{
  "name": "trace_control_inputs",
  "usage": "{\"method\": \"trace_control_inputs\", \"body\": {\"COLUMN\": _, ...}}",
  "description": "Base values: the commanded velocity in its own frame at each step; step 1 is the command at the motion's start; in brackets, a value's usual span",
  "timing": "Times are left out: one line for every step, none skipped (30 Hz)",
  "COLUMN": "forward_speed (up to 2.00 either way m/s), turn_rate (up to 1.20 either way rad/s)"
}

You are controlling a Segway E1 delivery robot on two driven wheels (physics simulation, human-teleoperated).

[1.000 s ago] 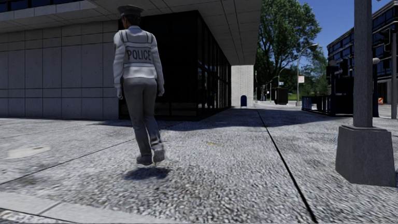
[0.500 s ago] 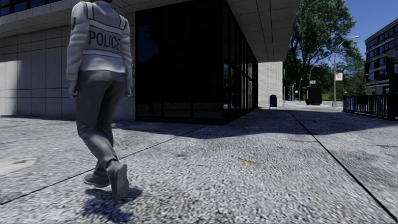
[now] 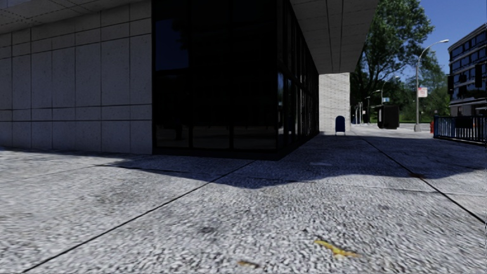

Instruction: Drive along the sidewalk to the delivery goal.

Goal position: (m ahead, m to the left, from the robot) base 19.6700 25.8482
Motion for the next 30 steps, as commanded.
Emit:
{"method": "trace_control_inputs", "body": {"forward_speed": 2.0, "turn_rate": 0.0}}
{"method": "trace_control_inputs", "body": {"forward_speed": 2.0, "turn_rate": 0.0}}
{"method": "trace_control_inputs", "body": {"forward_speed": 2.0, "turn_rate": 0.0}}
{"method": "trace_control_inputs", "body": {"forward_speed": 2.0, "turn_rate": 0.0}}
{"method": "trace_control_inputs", "body": {"forward_speed": 2.0, "turn_rate": 0.0}}
{"method": "trace_control_inputs", "body": {"forward_speed": 2.0, "turn_rate": 0.0}}
{"method": "trace_control_inputs", "body": {"forward_speed": 2.0, "turn_rate": 0.0}}
{"method": "trace_control_inputs", "body": {"forward_speed": 2.0, "turn_rate": 0.04}}
{"method": "trace_control_inputs", "body": {"forward_speed": 2.0, "turn_rate": 0.12}}
{"method": "trace_control_inputs", "body": {"forward_speed": 2.0, "turn_rate": 0.18}}
{"method": "trace_control_inputs", "body": {"forward_speed": 2.0, "turn_rate": 0.22}}
{"method": "trace_control_inputs", "body": {"forward_speed": 2.0, "turn_rate": 0.29}}
{"method": "trace_control_inputs", "body": {"forward_speed": 2.0, "turn_rate": 0.41}}
{"method": "trace_control_inputs", "body": {"forward_speed": 2.0, "turn_rate": 0.47}}
{"method": "trace_control_inputs", "body": {"forward_speed": 2.0, "turn_rate": 0.54}}
{"method": "trace_control_inputs", "body": {"forward_speed": 2.0, "turn_rate": 0.6}}
{"method": "trace_control_inputs", "body": {"forward_speed": 2.0, "turn_rate": 0.7}}
{"method": "trace_control_inputs", "body": {"forward_speed": 2.0, "turn_rate": 0.7}}
{"method": "trace_control_inputs", "body": {"forward_speed": 2.0, "turn_rate": 0.74}}
{"method": "trace_control_inputs", "body": {"forward_speed": 2.0, "turn_rate": 0.79}}
{"method": "trace_control_inputs", "body": {"forward_speed": 2.0, "turn_rate": 0.83}}
{"method": "trace_control_inputs", "body": {"forward_speed": 2.0, "turn_rate": 0.86}}
{"method": "trace_control_inputs", "body": {"forward_speed": 2.0, "turn_rate": 0.93}}
{"method": "trace_control_inputs", "body": {"forward_speed": 2.0, "turn_rate": 0.95}}
{"method": "trace_control_inputs", "body": {"forward_speed": 2.0, "turn_rate": 0.95}}
{"method": "trace_control_inputs", "body": {"forward_speed": 2.0, "turn_rate": 0.95}}
{"method": "trace_control_inputs", "body": {"forward_speed": 2.0, "turn_rate": 0.95}}
{"method": "trace_control_inputs", "body": {"forward_speed": 2.0, "turn_rate": 0.95}}
{"method": "trace_control_inputs", "body": {"forward_speed": 2.0, "turn_rate": 0.95}}
{"method": "trace_control_inputs", "body": {"forward_speed": 2.0, "turn_rate": 0.95}}
